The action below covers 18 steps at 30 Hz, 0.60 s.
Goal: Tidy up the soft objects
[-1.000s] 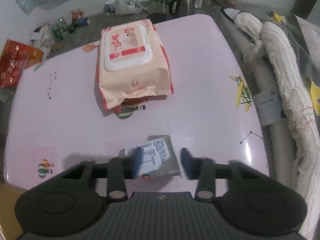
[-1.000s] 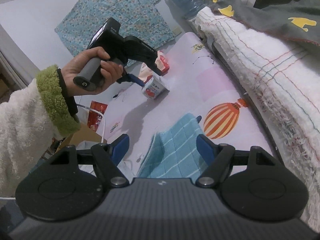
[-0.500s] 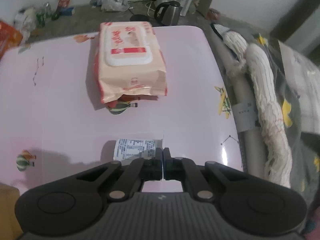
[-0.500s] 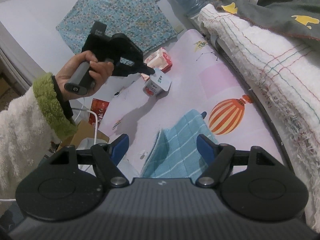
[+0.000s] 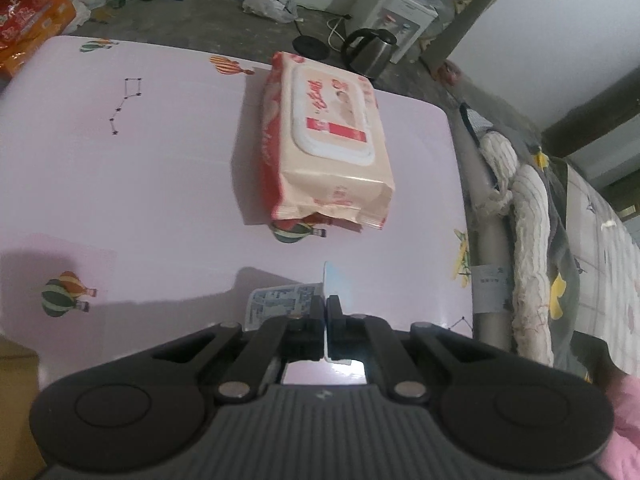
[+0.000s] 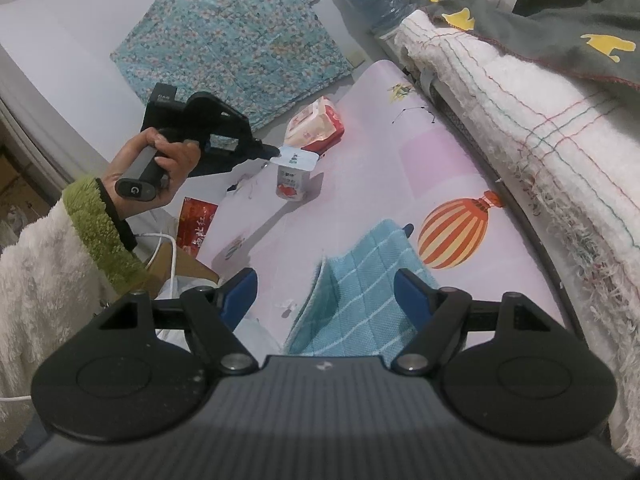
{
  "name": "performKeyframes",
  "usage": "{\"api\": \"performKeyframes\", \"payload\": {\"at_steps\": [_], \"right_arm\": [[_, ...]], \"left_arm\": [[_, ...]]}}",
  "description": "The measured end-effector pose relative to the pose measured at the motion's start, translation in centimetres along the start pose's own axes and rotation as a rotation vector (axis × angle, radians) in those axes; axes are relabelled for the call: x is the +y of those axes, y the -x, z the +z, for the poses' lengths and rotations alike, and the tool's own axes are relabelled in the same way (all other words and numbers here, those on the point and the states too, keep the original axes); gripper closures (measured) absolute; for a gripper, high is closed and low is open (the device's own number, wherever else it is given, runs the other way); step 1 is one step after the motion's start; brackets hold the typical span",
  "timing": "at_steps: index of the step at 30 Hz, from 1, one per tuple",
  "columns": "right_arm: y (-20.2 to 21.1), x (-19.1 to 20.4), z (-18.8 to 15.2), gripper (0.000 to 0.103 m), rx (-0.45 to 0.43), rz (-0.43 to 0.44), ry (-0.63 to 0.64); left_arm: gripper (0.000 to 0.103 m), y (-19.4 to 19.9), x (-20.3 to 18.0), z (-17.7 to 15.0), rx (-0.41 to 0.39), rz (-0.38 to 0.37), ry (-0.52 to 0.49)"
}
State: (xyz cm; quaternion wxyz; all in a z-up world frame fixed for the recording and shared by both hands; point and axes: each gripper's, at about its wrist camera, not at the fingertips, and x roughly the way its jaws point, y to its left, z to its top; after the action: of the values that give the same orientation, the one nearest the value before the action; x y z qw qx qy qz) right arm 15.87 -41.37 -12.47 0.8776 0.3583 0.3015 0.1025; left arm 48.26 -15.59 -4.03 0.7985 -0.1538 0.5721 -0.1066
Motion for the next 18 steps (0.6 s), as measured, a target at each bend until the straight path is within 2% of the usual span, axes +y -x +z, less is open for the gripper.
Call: {"api": "performKeyframes", "payload": {"at_steps": [4, 8, 10, 13, 15, 18], "right_arm": [[0.0, 0.3, 0.0, 0.027, 0.000, 0.001, 0.006], [0.1, 0.5, 0.0, 0.027, -0.001, 0.002, 0.013], [0.2, 0.5, 0.0, 0.027, 0.001, 0.000, 0.015], [0.4, 0.6, -0.1, 0.027, 0.001, 0.000, 0.020], [0.7, 0.6, -0.2, 0.026, 0.000, -0.005, 0.023], [0.8, 0.4, -0.4, 0.025, 0.004, -0.011, 0.020]], "left_arm": [[0.100, 0.6, 1.0, -0.1, -0.007, 0.041, 0.002], [0.095, 0.7, 1.9, -0.2, -0.006, 0.130, 0.001], [0.087, 0.6, 2.3, -0.3, 0.005, 0.154, 0.005], [0.073, 0.9, 2.3, -0.6, -0.018, 0.138, 0.007], [0.051, 1.1, 1.8, -0.7, -0.020, 0.124, -0.001], [0.037, 0.9, 0.5, -1.0, -0.022, 0.119, -0.031]]}}
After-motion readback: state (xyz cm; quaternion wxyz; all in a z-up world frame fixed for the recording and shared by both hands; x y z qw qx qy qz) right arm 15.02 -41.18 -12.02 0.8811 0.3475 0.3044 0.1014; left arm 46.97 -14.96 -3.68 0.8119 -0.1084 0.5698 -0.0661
